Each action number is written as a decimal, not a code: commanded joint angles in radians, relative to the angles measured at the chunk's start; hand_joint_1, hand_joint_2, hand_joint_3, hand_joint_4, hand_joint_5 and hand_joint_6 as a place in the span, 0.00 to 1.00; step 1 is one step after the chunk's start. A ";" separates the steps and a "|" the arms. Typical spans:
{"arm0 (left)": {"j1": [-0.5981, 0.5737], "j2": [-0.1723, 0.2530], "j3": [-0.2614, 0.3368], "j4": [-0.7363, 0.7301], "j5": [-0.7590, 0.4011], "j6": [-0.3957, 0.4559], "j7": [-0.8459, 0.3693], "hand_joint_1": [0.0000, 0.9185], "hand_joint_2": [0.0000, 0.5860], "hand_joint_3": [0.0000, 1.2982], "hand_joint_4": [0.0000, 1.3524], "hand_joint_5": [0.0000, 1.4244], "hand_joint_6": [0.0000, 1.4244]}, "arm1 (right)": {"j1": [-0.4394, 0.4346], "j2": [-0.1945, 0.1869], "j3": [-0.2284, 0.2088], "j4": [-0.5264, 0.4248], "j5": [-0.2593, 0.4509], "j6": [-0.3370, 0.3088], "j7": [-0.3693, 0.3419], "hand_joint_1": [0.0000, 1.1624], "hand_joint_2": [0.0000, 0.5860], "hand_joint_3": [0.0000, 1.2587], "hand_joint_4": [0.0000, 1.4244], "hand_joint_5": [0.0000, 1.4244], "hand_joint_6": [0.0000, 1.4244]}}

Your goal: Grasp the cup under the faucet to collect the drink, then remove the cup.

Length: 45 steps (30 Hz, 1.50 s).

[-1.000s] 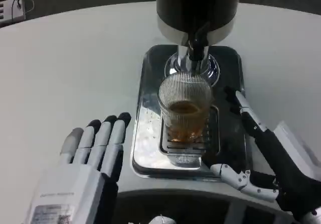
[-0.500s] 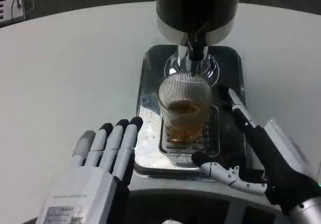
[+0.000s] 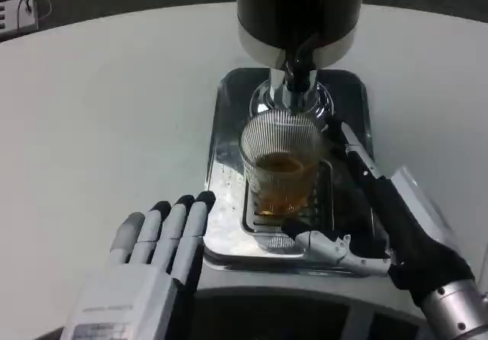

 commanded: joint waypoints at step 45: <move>0.128 -0.036 0.052 -0.084 -0.011 0.011 0.004 0.00 0.25 0.00 0.00 0.00 0.00 | -0.233 0.088 0.085 0.231 0.034 0.026 -0.019 0.59 0.33 0.02 0.09 0.12 0.20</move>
